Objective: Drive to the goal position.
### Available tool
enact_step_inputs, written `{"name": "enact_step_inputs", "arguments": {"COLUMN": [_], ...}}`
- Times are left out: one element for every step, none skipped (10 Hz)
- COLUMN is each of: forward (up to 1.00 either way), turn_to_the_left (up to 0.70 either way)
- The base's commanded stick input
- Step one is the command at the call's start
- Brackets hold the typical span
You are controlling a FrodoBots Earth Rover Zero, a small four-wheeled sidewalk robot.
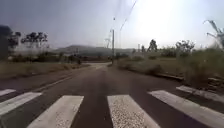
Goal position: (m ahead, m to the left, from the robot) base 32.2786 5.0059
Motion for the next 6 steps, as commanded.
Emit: {"name": "enact_step_inputs", "arguments": {"forward": [0.85,0.85,0.85,0.85,0.85,0.85], "turn_to_the_left": [0.00,0.00,0.12,0.00,0.00,0.00]}}
